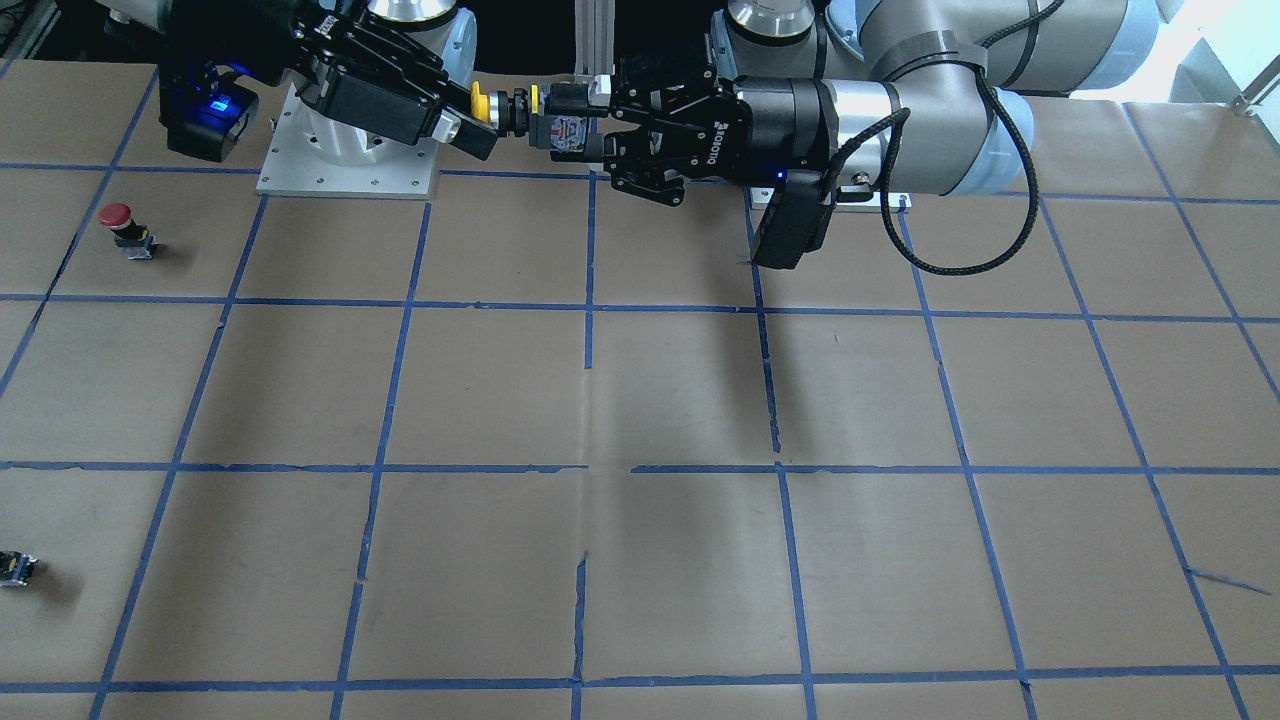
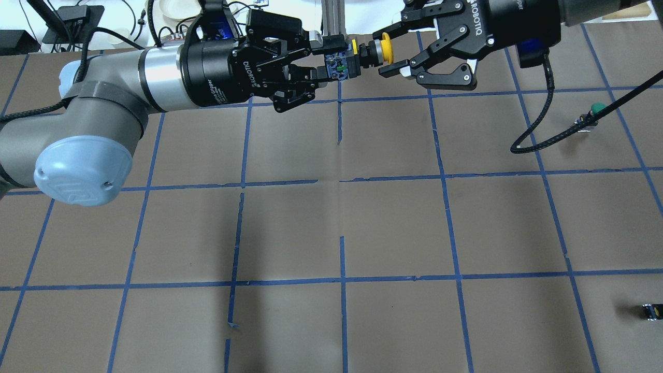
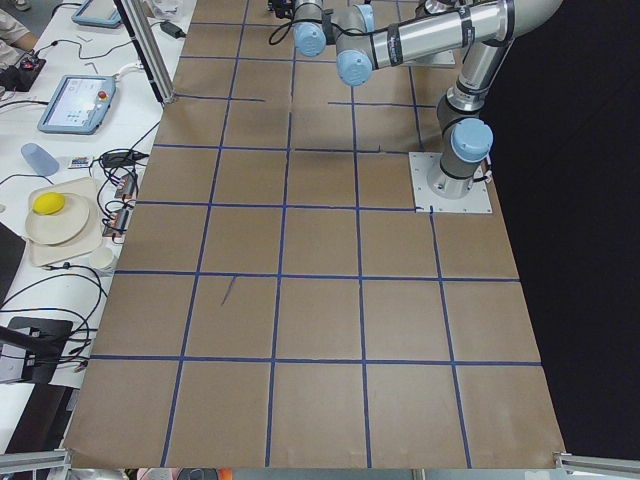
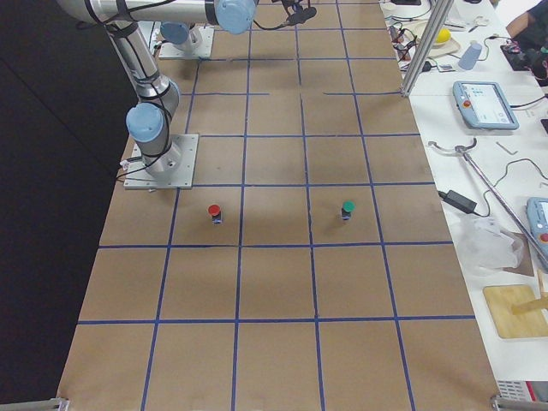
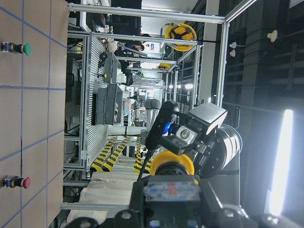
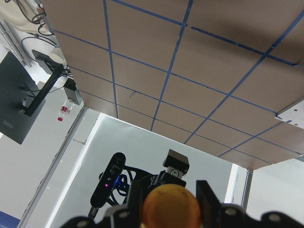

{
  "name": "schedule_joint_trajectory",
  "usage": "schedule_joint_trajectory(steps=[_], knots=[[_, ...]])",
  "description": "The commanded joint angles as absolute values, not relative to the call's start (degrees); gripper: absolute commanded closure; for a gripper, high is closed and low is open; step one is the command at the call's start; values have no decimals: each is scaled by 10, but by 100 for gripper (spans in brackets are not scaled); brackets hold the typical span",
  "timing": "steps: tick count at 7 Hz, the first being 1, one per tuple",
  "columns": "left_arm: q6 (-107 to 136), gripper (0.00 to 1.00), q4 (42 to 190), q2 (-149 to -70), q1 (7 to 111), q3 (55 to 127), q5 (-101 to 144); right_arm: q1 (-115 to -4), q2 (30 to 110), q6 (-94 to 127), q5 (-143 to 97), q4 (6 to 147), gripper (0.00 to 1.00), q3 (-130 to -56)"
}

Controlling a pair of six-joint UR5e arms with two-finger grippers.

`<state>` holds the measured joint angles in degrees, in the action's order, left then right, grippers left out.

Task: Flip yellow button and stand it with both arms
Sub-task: 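Hold the button with the left gripper while the right gripper grasps its cap, then open the left gripper and pull it back while the right gripper holds the button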

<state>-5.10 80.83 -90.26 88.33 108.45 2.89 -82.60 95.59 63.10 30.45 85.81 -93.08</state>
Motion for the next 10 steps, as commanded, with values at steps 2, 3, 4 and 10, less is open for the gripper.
schedule_joint_trajectory(steps=[2, 3, 4, 10], knots=[[-47, 17, 809, -903, 883, 1085, 24, -824, 956, 631, 304, 858, 64, -931], [-48, 17, 809, -899, 883, 1085, 23, -823, 956, 631, 304, 858, 64, -931], [-47, 16, 809, -899, 883, 1085, 22, -822, 955, 631, 304, 858, 64, -931], [-20, 14, 799, -953, 871, 997, -268, -751, 927, 427, 473, 866, 64, -935]])
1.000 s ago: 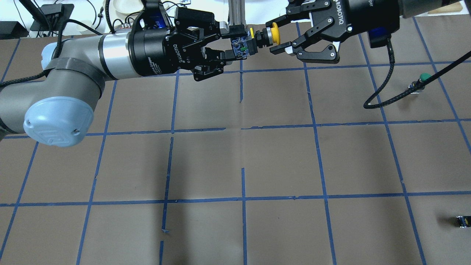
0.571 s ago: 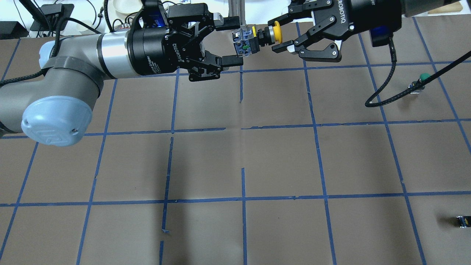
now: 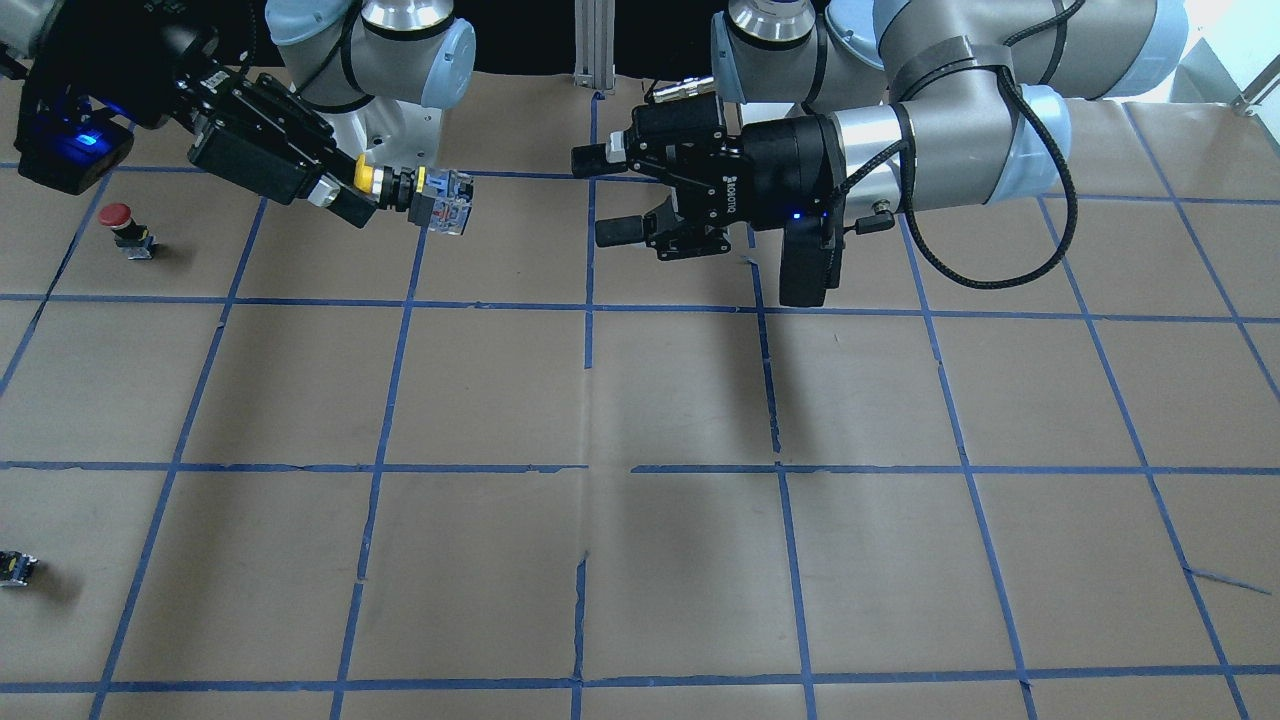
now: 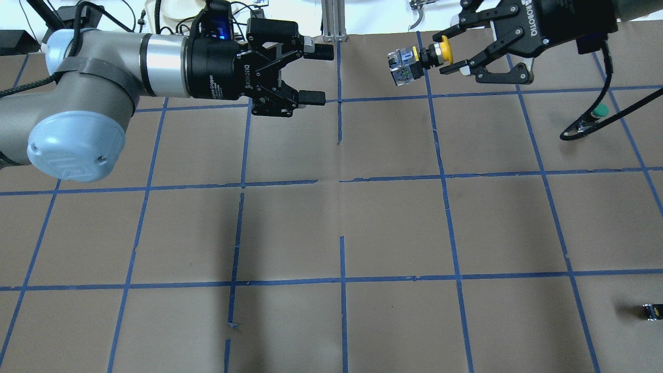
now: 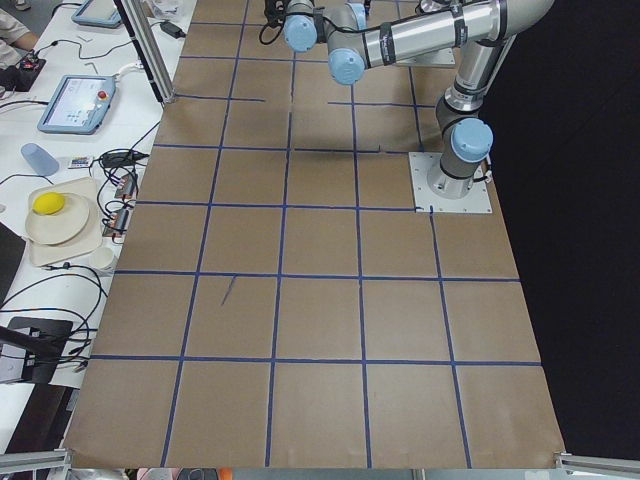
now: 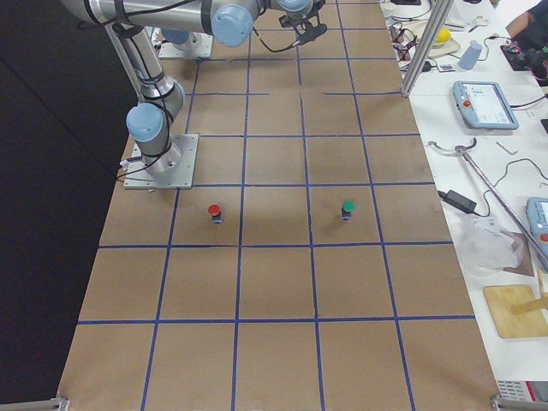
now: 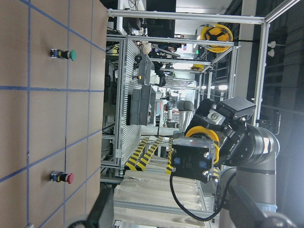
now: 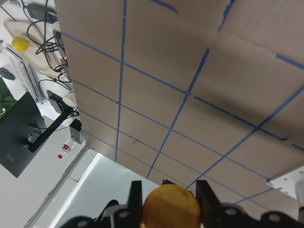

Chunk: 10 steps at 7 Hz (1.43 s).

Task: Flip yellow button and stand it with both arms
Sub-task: 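Open the left gripper and pull it back while the right gripper holds the button, then carry the button with the right gripper farther out and lower it cap-up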

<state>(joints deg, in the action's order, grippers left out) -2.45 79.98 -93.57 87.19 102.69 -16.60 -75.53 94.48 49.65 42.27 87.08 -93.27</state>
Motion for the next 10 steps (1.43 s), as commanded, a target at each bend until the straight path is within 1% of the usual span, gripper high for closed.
schedule_joint_trajectory(steps=[1, 2, 3, 4, 5, 6, 8, 9, 10], knots=[[-24, 18, 764, -977, 871, 974, -366, -750, 912, 388, 488, 871, 64, -938], [-19, 17, 754, -992, 871, 949, -489, -749, 902, 294, 550, 877, 65, -942], [-20, 10, 766, -983, 872, 922, -617, -744, 888, 162, 617, 878, 65, -947], [-25, 1, 796, -969, 874, 914, -744, -731, 886, 54, 665, 877, 67, -948], [-25, 1, 798, -954, 880, 911, -835, -714, 883, -65, 718, 881, 68, -951], [-25, 0, 832, -943, 882, 905, -908, -690, 873, -150, 730, 926, 69, -968], [-25, 0, 899, -933, 883, 863, -938, -629, 871, -364, 748, 1056, 69, -1055], [-25, 0, 918, -933, 884, 846, -934, -594, 870, -450, 744, 1093, 69, -1086], [-25, 0, 923, -939, 884, 835, -939, -558, 868, -561, 747, 1096, 69, -1093]])
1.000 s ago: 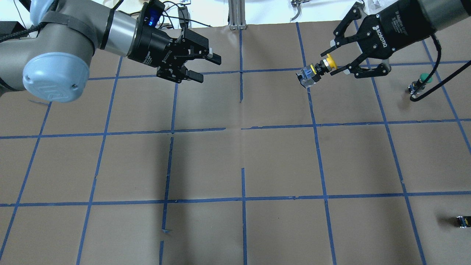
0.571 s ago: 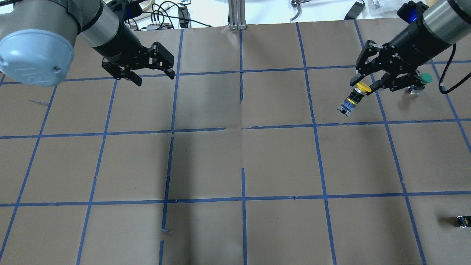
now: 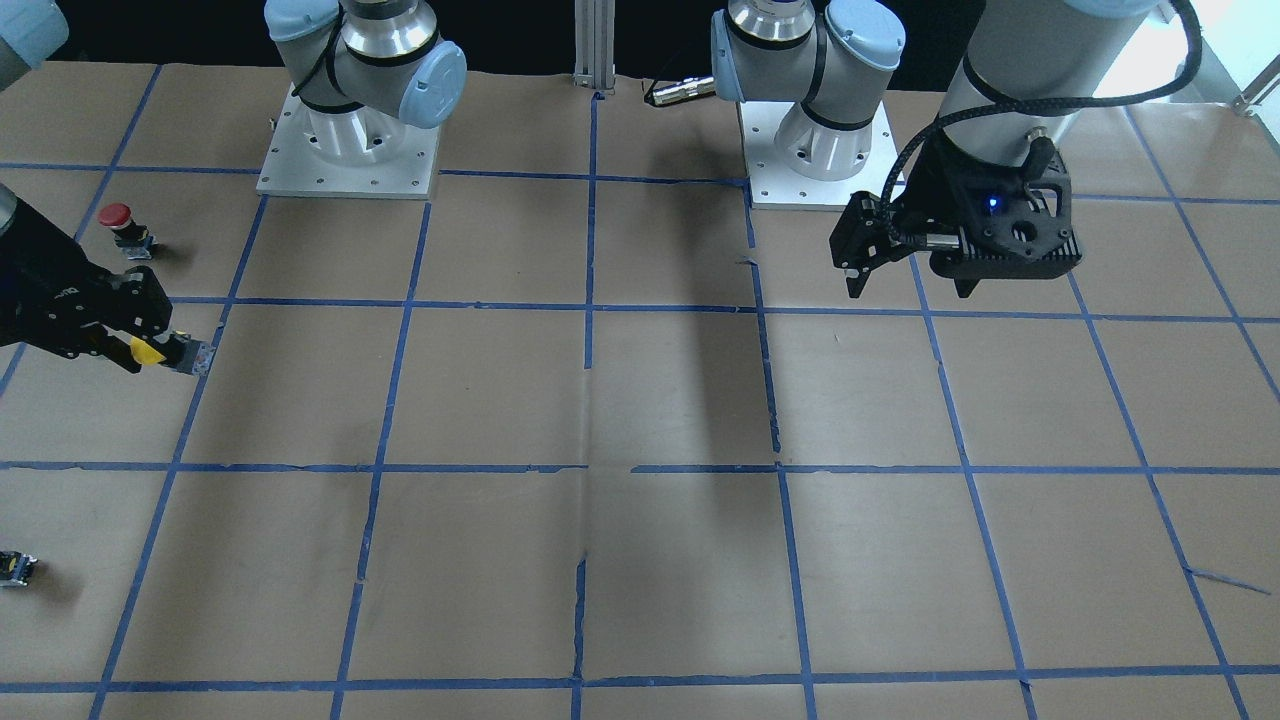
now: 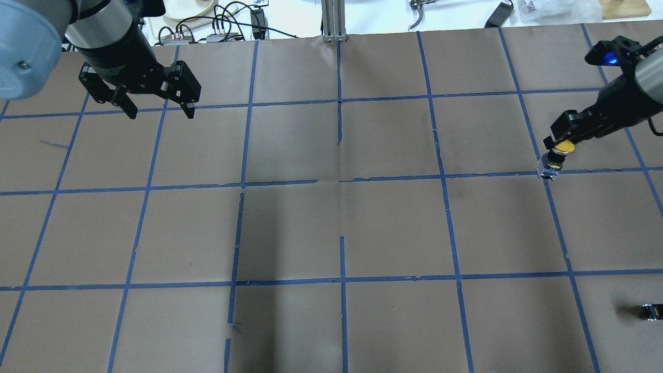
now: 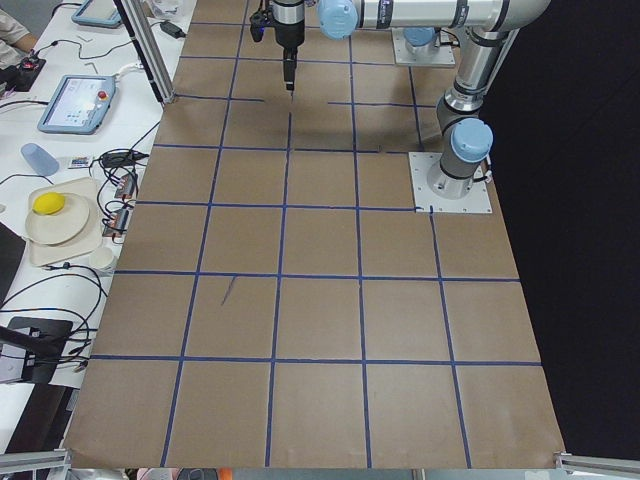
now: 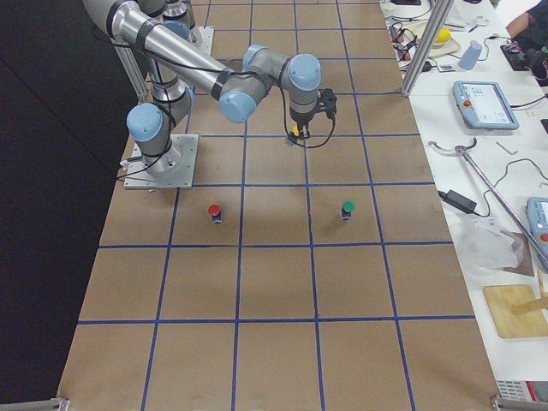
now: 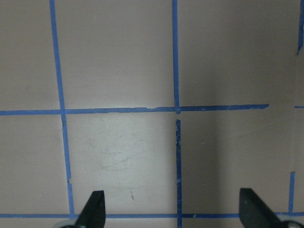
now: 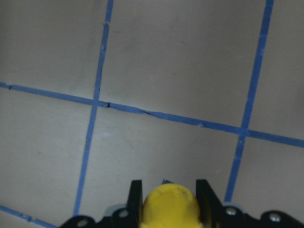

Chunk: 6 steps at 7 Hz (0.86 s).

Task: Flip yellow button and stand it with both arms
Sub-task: 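Carry the button with the right gripper farther out and lower it cap-up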

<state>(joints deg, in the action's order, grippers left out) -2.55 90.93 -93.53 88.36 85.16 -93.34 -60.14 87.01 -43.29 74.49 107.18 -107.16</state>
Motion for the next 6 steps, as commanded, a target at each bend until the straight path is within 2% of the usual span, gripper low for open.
schedule_joint_trajectory(steps=[1, 4, 6], knots=[[-24, 0, 922, -945, 885, 841, -931, -522, 865, -696, 748, 1089, 69, -1094], [-19, 0, 917, -933, 884, 846, -890, -440, 783, -986, 737, 1105, 69, -1089], [-18, 0, 908, -934, 880, 846, -889, -423, 766, -1112, 735, 1116, 69, -1090]])
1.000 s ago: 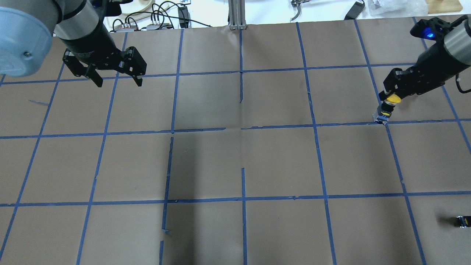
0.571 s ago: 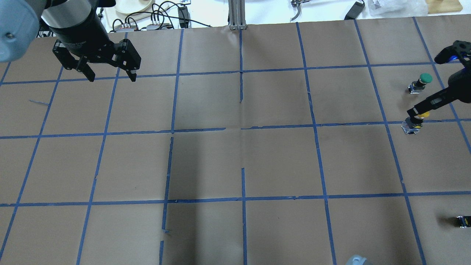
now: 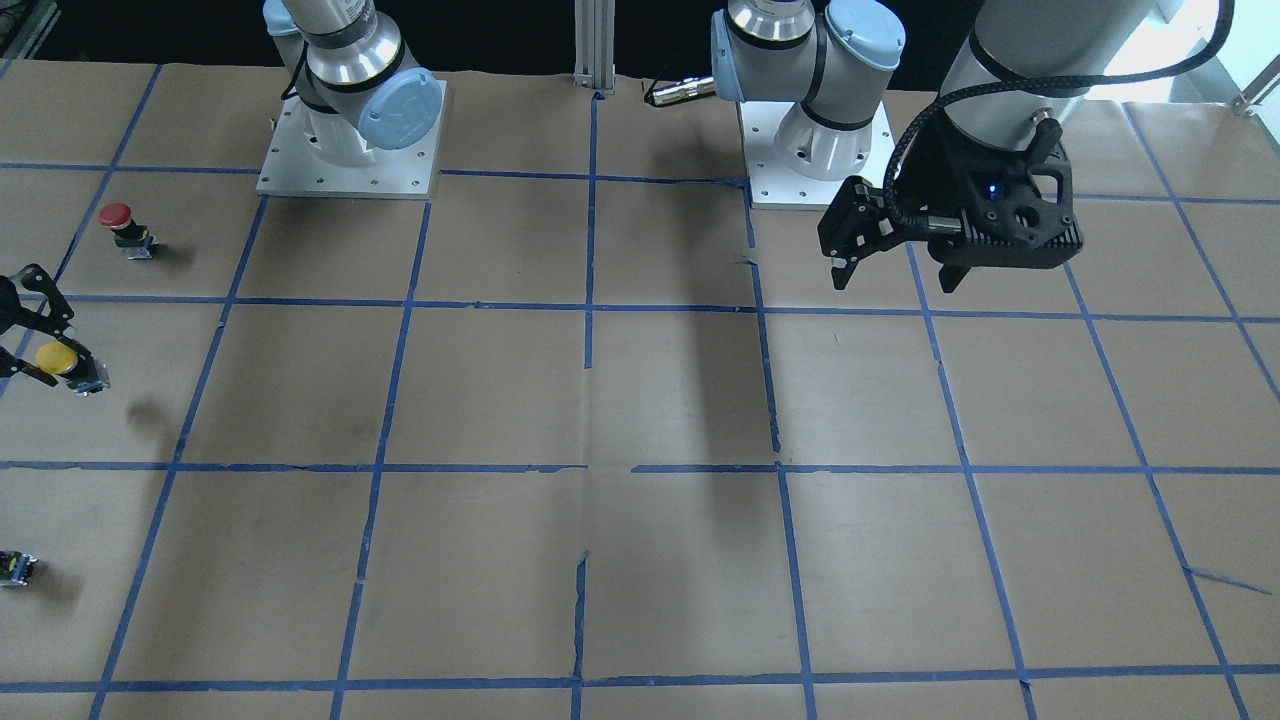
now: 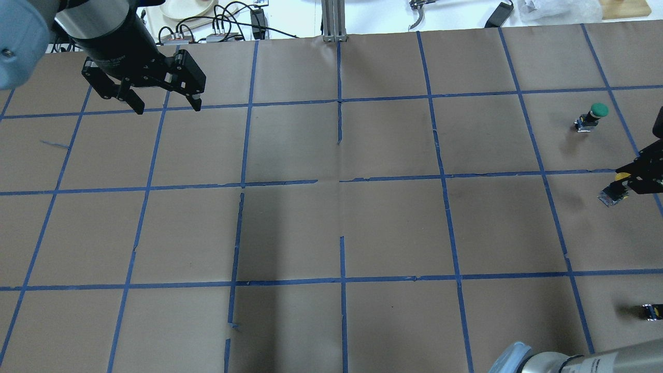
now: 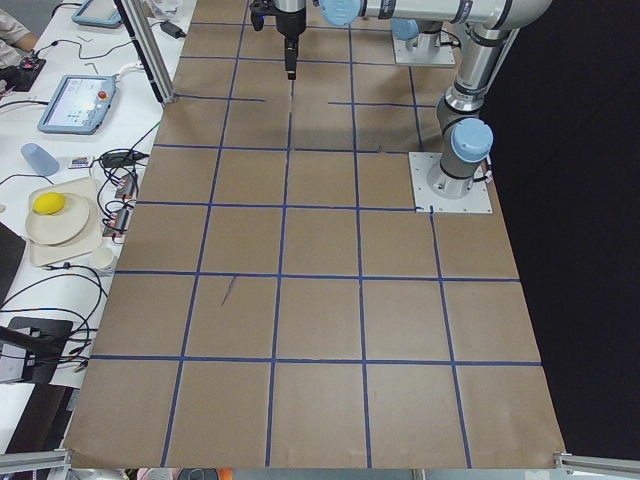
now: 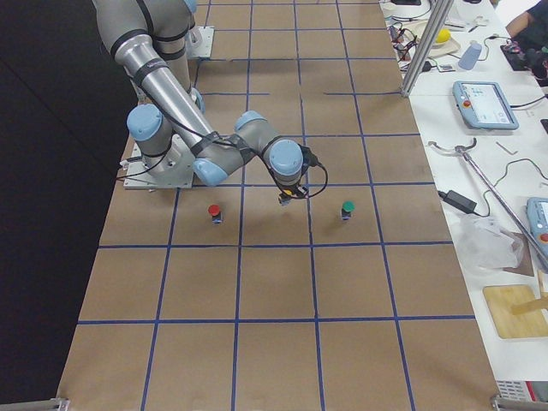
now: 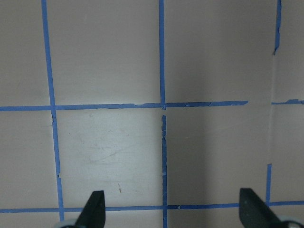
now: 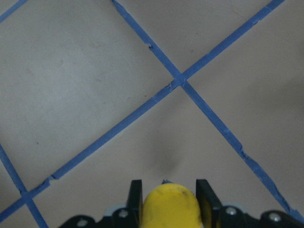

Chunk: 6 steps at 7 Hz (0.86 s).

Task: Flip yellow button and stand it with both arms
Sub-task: 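Set the button upright on the table and open the right gripper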

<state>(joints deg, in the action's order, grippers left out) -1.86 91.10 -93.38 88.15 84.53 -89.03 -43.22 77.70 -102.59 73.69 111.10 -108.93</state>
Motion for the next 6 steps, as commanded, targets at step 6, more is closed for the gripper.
schedule_joint_trajectory(steps=[6], knots=[[-19, 0, 904, -935, 875, 846, -863, -416, 739, -1224, 737, 1116, 64, -1088]])
